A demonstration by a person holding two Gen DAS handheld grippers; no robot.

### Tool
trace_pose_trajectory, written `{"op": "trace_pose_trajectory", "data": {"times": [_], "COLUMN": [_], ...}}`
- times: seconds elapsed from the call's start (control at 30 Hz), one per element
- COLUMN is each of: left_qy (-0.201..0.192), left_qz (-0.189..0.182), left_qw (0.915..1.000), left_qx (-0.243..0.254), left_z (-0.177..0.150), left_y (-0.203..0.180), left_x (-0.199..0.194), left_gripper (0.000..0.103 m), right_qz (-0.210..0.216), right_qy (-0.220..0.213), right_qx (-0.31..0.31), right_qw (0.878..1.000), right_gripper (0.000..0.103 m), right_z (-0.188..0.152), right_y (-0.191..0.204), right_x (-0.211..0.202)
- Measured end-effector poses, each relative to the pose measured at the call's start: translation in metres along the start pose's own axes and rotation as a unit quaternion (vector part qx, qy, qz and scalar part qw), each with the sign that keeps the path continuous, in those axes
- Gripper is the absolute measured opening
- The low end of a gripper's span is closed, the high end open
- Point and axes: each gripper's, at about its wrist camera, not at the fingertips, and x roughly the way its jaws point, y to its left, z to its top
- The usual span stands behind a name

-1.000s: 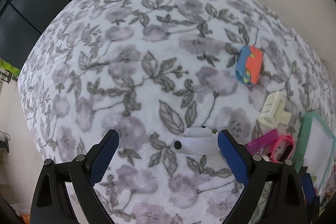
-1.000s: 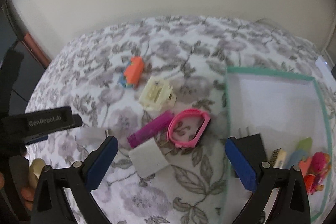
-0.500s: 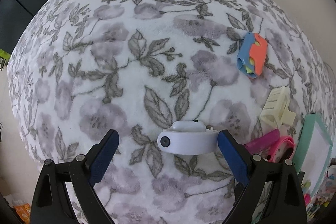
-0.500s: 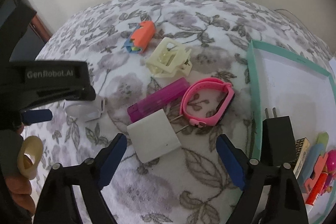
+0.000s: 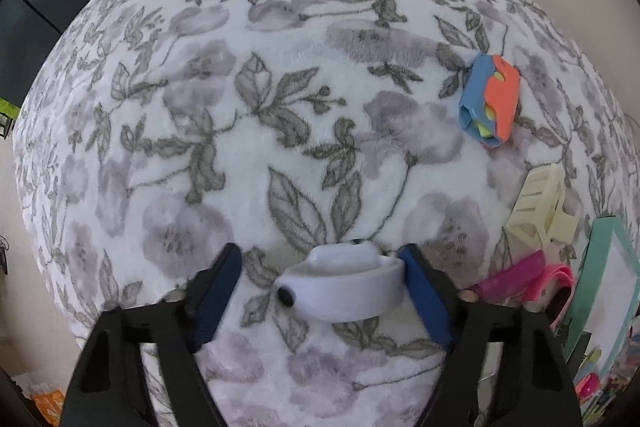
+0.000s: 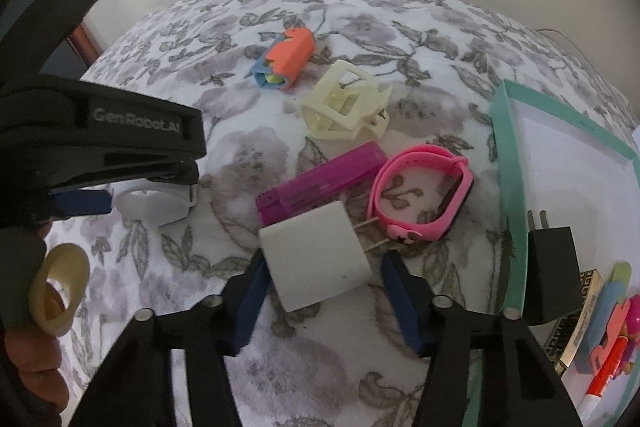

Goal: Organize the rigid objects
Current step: 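Close the left tool on the white band while the right tool grasps the white cube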

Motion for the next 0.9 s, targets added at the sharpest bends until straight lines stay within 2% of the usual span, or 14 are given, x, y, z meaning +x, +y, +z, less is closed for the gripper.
{"op": "trace_pose_trajectory", "data": {"times": [0.17, 0.43, 0.9], "left_qy": [0.007, 0.003, -0.014], "left_qz": [-0.017, -0.015, -0.018], "left_qw": [0.9998, 0.9998, 0.9994], "left_qx": [-0.007, -0.014, -0.028], "left_z": [0.005, 0.005, 0.009], "left_y": [0.006, 0.013, 0.027], "left_x": [0.003, 0.007, -0.014], "left_gripper": [0.061, 0.06, 0.06], "right_qz": [0.006, 0.016, 0.033], "right_qy": [0.001, 0.003, 0.008], "right_qx": [0.003, 0.013, 0.026], "right_qw": [1.0, 1.0, 0.999], "right_gripper": [0.052, 0.052, 0.051], "right_z": [0.0, -0.001, 0.001], "right_y": [-0.001, -0.007, -0.011], "right_x": [0.001, 0.0, -0.008]}}
